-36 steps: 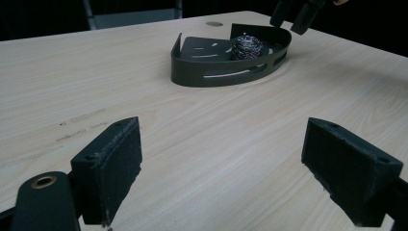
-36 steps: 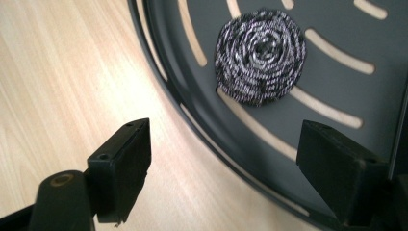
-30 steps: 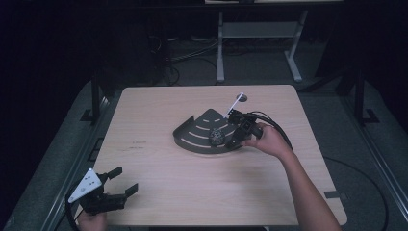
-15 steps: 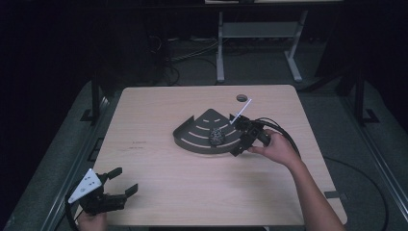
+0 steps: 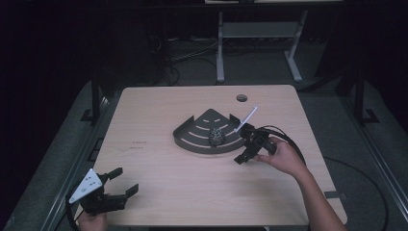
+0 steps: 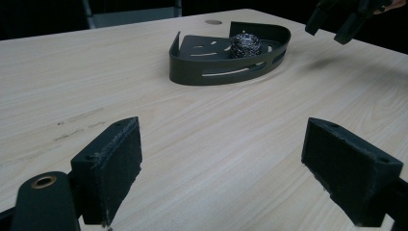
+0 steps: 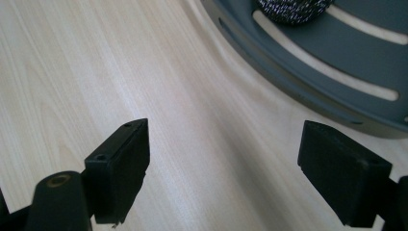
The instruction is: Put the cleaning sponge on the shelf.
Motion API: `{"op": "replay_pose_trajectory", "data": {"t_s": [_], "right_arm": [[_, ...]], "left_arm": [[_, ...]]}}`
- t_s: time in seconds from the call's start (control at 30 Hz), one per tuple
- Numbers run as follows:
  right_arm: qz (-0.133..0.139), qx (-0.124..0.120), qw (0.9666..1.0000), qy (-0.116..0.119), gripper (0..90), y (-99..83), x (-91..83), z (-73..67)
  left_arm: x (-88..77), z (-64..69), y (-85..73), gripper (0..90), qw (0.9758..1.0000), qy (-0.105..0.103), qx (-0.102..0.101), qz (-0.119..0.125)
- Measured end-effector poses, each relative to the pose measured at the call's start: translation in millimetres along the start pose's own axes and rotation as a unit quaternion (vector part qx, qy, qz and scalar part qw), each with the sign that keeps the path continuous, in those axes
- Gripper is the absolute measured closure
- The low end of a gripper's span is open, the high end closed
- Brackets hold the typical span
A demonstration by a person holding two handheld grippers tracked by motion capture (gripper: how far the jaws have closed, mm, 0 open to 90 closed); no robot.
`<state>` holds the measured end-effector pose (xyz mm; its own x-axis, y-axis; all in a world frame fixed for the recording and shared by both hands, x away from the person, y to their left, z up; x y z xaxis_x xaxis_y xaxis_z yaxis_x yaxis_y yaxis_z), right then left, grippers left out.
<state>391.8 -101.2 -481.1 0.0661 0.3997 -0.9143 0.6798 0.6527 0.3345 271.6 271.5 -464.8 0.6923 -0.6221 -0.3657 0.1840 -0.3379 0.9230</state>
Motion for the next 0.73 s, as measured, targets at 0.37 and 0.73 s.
{"op": "replay_pose_trajectory", "data": {"t_s": [0.37, 0.73], "right_arm": [[0.012, 0.005, 0.9999, 0.005, 18.2, -18.7, 4.1, -3.2], [0.02, 0.005, 0.9997, 0.011, 18.1, -40.9, 10.6, -11.3]], "left_arm": [[0.3, 0.5, 0.1, 13.3, 1.0, -0.001, 0.0, 0.0], [1.1, 0.0, 0.2, 13.3, 1.0, -0.001, 0.002, -0.001]]}}
Point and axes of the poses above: each handheld gripper's, and its own axes: x roughly forward along the jaws, y roughly out of its top, z roughly to its right, the point moved 9 cm from there along x, roughly forward along the jaws, and after that the axes turned 11 degrees about x, right-handed, at the moved point
